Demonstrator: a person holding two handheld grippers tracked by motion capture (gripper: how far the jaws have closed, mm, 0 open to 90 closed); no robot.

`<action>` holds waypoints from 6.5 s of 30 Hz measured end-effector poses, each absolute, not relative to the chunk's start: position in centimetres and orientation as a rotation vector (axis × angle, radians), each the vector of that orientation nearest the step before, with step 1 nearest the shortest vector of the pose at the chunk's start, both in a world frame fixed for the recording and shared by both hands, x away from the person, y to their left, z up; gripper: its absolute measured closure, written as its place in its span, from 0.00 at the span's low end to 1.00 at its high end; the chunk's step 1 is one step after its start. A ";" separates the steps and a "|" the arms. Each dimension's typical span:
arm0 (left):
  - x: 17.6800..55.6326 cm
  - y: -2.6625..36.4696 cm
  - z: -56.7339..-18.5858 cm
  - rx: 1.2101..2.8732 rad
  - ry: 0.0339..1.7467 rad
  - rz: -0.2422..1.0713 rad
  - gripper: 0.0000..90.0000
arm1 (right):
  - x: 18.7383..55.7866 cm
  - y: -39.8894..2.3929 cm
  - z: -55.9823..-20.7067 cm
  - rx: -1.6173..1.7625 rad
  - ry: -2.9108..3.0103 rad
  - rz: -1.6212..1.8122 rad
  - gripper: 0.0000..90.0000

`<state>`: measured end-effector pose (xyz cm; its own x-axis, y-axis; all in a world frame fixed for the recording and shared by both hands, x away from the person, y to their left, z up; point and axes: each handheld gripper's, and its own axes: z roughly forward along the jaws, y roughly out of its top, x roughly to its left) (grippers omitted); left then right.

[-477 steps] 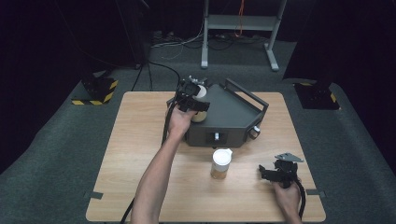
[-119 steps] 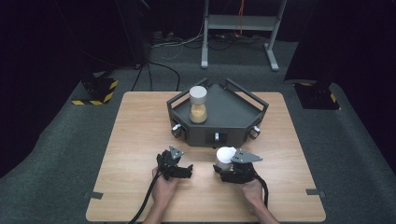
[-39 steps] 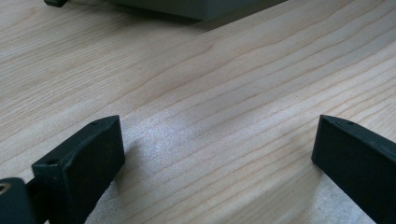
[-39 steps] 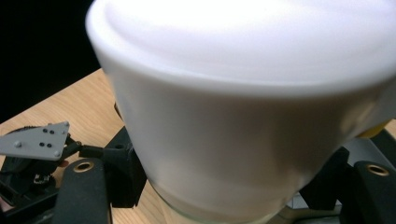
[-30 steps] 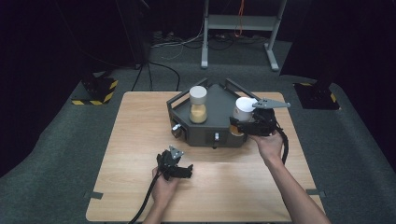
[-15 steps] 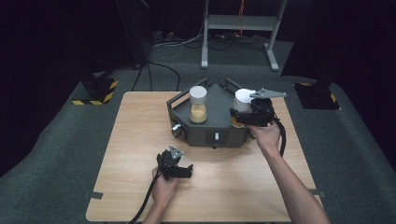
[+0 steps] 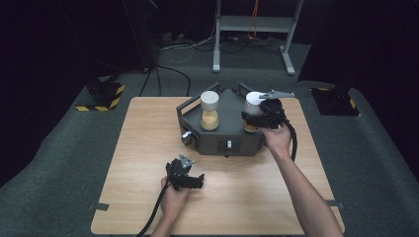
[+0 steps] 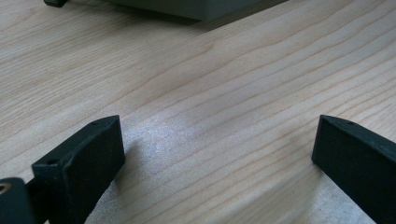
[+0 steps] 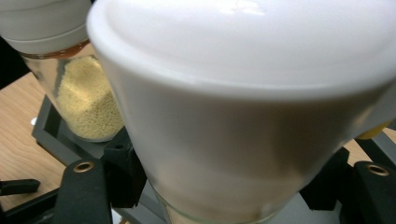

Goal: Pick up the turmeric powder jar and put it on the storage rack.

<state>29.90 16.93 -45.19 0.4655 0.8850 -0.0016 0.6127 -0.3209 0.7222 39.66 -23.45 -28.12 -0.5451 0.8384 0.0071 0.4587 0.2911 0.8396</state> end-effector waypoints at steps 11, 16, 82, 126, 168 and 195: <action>29.9 16.9 -45.2 2.054 1.238 0.529 0.02 | 40.7 -22.5 -28.6 1.173 2.138 1.152 0.34; 29.9 16.9 -45.2 2.053 1.238 0.528 0.02 | 41.0 -22.0 -28.9 1.169 2.147 1.151 0.34; 29.9 16.9 -45.2 2.052 1.239 0.528 0.03 | 41.5 -23.3 -31.1 1.195 2.152 1.261 0.13; 29.9 16.9 -45.2 2.054 1.239 0.527 0.02 | 38.7 -28.4 -31.3 1.200 2.129 1.348 0.12; 29.9 16.9 -45.2 2.051 1.240 0.528 0.02 | 35.5 -32.0 -33.8 1.149 2.153 1.355 0.13; 29.9 16.9 -45.2 2.050 1.240 0.528 0.02 | 32.7 -33.2 -36.8 1.198 2.095 1.380 0.14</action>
<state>29.90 16.92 -45.22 0.4649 0.8854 -0.0026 0.6120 -0.3193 0.7235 32.66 -33.24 -36.82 -0.5757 0.8042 0.1476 0.4529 0.1633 0.8765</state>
